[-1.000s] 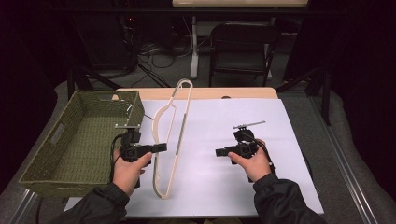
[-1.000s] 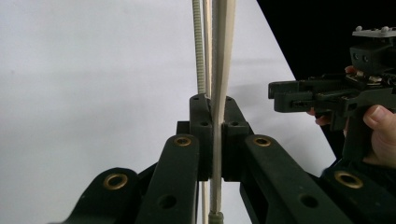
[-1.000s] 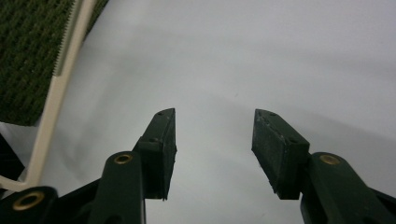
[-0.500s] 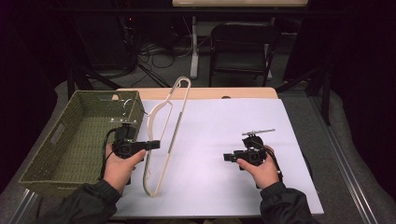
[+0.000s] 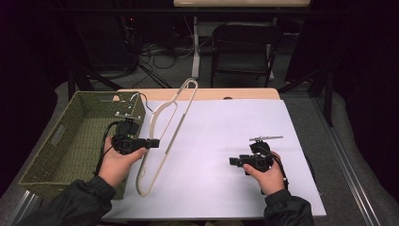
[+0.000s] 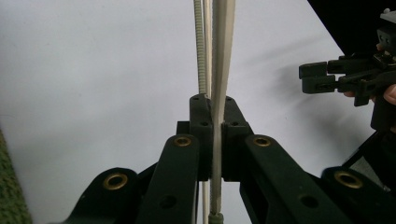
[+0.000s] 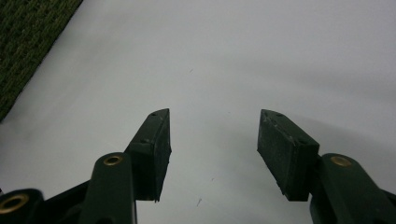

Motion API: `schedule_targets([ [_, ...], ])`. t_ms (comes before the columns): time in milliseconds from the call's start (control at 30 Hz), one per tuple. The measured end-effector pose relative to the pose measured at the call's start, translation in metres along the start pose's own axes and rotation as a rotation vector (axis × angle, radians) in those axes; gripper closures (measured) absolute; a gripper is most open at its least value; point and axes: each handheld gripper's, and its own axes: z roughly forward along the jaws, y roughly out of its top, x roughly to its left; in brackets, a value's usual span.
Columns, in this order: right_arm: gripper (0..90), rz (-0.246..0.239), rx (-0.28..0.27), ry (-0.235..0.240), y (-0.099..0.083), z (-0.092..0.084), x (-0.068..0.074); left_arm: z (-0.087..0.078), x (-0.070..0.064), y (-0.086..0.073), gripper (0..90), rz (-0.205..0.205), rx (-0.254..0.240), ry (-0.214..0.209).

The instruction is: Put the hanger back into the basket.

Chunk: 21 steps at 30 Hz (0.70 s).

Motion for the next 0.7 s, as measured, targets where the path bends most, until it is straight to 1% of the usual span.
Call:
schedule_targets([
  [100, 43.9, -0.007, 0.001, -0.007, 0.000, -0.002, -0.001, -0.017, -0.002, 0.007, 87.1, 0.026, -0.015, 0.011],
  [133, 43.9, -0.003, -0.004, -0.010, 0.000, -0.002, -0.001, -0.025, -0.002, 0.009, 87.1, 0.045, -0.020, 0.018],
  [233, 43.8, -0.002, -0.009, -0.007, 0.000, -0.005, -0.003, -0.050, -0.003, 0.018, 87.1, 0.079, -0.040, 0.043],
  [300, 43.8, 0.002, -0.007, -0.008, 0.001, -0.006, -0.004, -0.067, 0.000, 0.023, 87.1, 0.101, -0.037, 0.063],
  [367, 43.8, -0.001, 0.002, -0.011, 0.001, -0.006, -0.004, -0.081, 0.005, 0.027, 87.1, 0.116, -0.027, 0.087],
  [400, 43.8, 0.002, 0.000, -0.012, 0.001, -0.006, -0.004, -0.087, 0.008, 0.029, 87.1, 0.126, -0.022, 0.100],
  [467, 43.8, 0.003, -0.002, -0.009, 0.000, -0.005, -0.004, -0.098, 0.017, 0.030, 87.1, 0.162, -0.020, 0.144],
  [500, 43.8, 0.005, -0.001, -0.007, 0.000, -0.005, -0.004, -0.102, 0.022, 0.030, 87.1, 0.177, -0.015, 0.160],
  [567, 43.8, 0.006, -0.006, -0.007, 0.000, -0.004, -0.004, -0.111, 0.036, 0.030, 87.1, 0.183, -0.009, 0.184],
  [633, 43.8, 0.002, -0.010, -0.012, 0.000, -0.004, -0.005, -0.118, 0.051, 0.030, 87.1, 0.191, 0.003, 0.223],
  [700, 43.8, 0.009, -0.012, -0.011, 0.001, -0.004, -0.005, -0.123, 0.067, 0.029, 87.1, 0.196, 0.004, 0.263],
])
